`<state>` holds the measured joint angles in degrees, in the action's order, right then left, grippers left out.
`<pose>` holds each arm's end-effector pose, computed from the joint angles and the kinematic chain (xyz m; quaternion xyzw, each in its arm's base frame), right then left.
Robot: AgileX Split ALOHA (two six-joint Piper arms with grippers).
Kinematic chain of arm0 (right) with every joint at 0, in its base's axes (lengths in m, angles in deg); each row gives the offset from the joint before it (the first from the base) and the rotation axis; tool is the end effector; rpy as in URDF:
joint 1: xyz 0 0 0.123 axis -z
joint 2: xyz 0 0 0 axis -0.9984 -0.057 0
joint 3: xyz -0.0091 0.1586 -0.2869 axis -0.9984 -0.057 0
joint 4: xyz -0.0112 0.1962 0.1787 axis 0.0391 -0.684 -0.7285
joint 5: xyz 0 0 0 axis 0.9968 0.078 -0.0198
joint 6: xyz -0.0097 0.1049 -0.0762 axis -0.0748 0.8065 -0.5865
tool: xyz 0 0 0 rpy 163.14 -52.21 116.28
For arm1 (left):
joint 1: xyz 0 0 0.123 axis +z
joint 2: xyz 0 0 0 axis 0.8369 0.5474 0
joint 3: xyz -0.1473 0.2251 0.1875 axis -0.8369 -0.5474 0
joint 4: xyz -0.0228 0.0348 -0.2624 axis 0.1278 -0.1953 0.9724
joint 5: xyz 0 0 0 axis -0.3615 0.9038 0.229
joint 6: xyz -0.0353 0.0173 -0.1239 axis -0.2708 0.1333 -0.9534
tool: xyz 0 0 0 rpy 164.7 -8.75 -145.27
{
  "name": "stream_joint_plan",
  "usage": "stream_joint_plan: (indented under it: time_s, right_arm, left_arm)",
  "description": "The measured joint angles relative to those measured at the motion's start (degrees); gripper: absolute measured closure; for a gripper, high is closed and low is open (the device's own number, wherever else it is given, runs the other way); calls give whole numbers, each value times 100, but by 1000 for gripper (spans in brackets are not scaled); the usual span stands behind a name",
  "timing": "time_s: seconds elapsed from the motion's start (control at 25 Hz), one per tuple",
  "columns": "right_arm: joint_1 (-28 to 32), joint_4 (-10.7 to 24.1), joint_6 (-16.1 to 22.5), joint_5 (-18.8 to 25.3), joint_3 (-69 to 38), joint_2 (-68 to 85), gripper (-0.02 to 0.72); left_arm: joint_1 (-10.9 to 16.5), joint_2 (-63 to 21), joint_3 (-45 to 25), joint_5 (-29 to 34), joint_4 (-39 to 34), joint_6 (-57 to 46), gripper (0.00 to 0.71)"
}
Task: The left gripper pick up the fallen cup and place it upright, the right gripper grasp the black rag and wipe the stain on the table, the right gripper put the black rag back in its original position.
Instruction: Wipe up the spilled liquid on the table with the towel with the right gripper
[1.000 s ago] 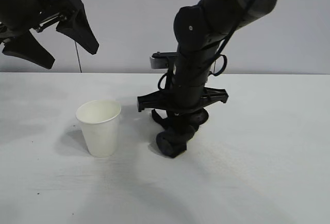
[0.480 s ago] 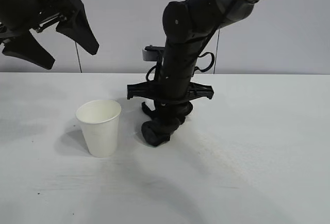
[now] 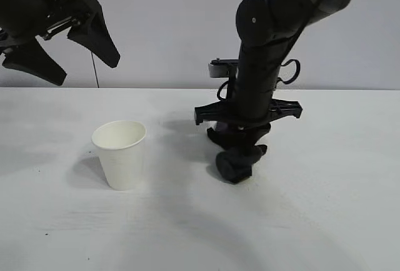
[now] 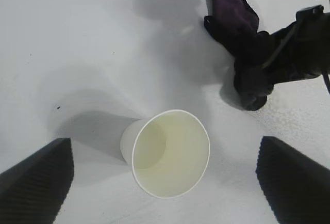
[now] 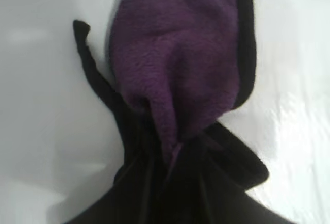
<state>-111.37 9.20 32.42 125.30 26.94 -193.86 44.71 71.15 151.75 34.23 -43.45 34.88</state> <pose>0.4466 0.1921 0.1082 -0.0971 0.9869 -0.0029 0.1291 0.3818 -0.1348 0.2506 0.1274 0.9394 -0.2273 0.2227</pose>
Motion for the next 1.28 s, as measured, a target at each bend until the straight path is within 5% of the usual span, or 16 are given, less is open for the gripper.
stream_joint_plan:
  time_s: [0.4, 0.88, 1.0, 1.16, 1.28]
  right_arm:
    - [455, 94, 330, -1208, -2420, 1279, 599]
    - [723, 137, 406, -1250, -2667, 1440, 596]
    - [723, 137, 412, -1234, -2667, 1444, 509]
    - [723, 131, 434, -1214, -2693, 1514, 234]
    - [723, 120, 434, -1208, -2705, 1739, 157]
  left_arm:
    - [0, 0, 1, 24, 0, -2, 16]
    - [0, 0, 1, 50, 0, -2, 16]
    - [0, 0, 1, 89, 0, -2, 16]
    - [0, 0, 1, 115, 0, -2, 16]
    - [0, 0, 6, 133, 0, -2, 16]
